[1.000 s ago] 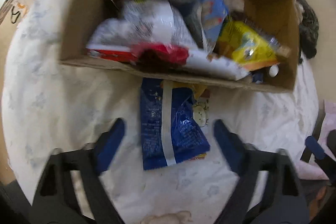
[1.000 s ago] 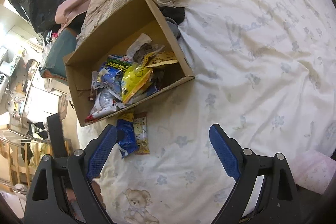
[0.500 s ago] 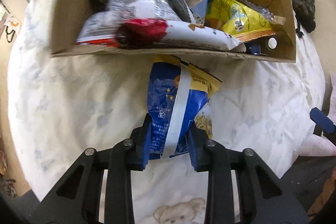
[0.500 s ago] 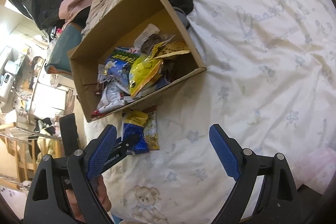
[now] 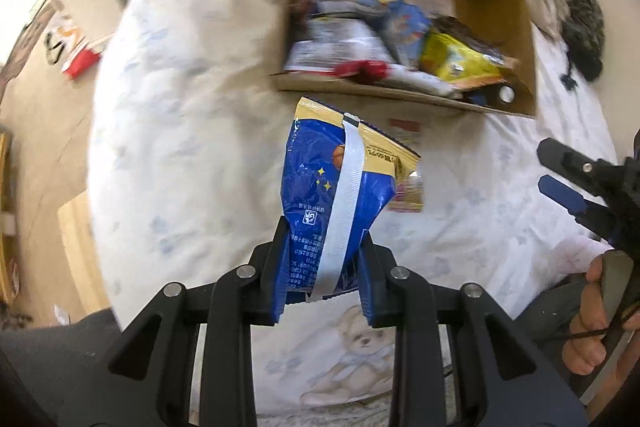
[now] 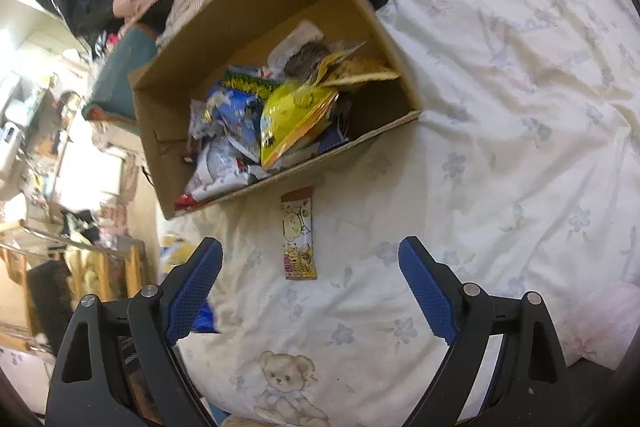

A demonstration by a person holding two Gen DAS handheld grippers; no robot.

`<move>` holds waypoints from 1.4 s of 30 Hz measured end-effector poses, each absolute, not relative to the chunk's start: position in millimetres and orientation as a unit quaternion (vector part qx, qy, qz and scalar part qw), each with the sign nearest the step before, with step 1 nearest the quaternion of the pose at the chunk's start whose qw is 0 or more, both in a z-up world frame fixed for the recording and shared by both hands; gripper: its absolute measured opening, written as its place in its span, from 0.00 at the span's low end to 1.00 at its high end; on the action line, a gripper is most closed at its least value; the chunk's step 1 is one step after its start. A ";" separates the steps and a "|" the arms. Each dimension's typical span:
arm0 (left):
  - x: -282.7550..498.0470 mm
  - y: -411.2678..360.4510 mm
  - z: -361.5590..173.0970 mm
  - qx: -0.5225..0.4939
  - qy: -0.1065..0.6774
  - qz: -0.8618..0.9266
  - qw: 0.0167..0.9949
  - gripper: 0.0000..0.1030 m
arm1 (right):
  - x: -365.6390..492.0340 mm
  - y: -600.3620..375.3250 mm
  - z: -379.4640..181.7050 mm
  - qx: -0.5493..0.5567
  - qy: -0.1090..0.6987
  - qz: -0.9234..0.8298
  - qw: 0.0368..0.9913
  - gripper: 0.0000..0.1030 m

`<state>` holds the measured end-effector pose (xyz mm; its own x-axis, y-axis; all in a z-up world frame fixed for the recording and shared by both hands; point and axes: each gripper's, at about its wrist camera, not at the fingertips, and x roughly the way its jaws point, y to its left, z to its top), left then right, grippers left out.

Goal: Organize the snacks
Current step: 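Hold the blue bag with the left tool while the right tool grasps the cartoon candy stick, then carry the blue bag and candy stick over the box with both tools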

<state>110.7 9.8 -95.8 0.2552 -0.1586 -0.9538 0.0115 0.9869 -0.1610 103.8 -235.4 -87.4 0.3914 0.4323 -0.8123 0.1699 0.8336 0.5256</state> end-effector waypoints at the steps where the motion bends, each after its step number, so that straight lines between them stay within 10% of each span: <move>1: 110.1 14.1 -96.4 -0.065 0.609 -0.046 0.789 0.24 | 107.9 -227.7 -91.7 0.266 0.553 0.085 0.785 0.89; 23: 116.9 35.3 -104.7 -0.073 0.603 0.006 0.794 0.24 | 143.9 -103.9 -186.8 0.009 0.616 0.039 0.787 0.75; 31: 118.6 33.3 -106.3 -0.068 0.600 0.009 0.797 0.24 | 143.3 -123.7 -184.2 0.026 0.617 0.032 0.786 0.28; 42: 118.2 38.2 -105.9 -0.067 0.593 0.019 0.802 0.24 | 126.1 -152.8 -170.1 0.077 0.619 0.052 0.780 0.27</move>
